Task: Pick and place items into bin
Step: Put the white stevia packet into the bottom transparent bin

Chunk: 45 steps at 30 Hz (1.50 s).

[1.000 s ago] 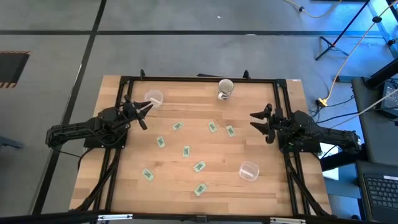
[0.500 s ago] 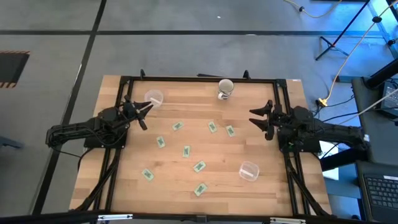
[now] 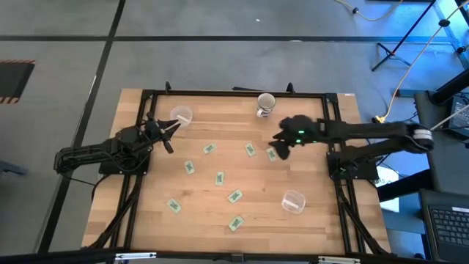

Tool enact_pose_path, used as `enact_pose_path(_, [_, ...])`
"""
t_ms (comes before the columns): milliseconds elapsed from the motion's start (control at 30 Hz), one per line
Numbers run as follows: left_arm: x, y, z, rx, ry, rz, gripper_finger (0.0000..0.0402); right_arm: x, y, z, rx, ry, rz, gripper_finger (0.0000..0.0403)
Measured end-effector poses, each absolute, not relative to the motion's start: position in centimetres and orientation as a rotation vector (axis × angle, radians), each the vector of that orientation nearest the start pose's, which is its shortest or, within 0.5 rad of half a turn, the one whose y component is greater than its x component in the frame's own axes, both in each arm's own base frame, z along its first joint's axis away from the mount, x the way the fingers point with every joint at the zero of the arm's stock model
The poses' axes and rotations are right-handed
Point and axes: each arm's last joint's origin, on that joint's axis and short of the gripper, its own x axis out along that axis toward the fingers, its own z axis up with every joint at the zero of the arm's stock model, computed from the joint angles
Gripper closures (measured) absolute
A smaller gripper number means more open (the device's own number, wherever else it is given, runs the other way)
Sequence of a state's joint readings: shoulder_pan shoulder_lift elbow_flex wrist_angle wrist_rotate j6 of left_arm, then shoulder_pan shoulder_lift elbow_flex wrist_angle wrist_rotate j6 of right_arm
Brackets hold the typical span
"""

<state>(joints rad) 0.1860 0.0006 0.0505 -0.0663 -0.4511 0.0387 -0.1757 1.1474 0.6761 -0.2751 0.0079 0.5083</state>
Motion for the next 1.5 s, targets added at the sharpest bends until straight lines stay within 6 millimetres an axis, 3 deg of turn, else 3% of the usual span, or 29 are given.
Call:
enact_pose_path(167, [8.8, 2.9, 17.4, 0.040, 0.029, 0.636, 0.0325, 25.4, -4.5, 19.1, 0.602, 0.869, -0.436, 0.0190])
enact_pose_path(400, [8.8, 2.9, 17.4, 0.040, 0.029, 0.636, 0.0325, 25.6, -4.2, 16.5, 0.659, 1.103, -0.531, 0.0190])
enact_pose_path(633, [8.8, 2.9, 17.4, 0.040, 0.029, 0.636, 0.0325, 25.6, -3.1, 16.7, 0.590, 1.128, -0.473, 0.0190])
enact_pose_path(900, [8.8, 2.9, 17.4, 0.040, 0.029, 0.636, 0.0325, 25.4, -3.0, 16.5, 0.671, 1.131, -0.553, 0.0190])
enact_pose_path(1500, [8.8, 2.9, 17.4, 0.040, 0.030, 0.637, 0.0325, 26.5, -2.1, 13.6, 0.621, 1.217, -0.557, 0.0190])
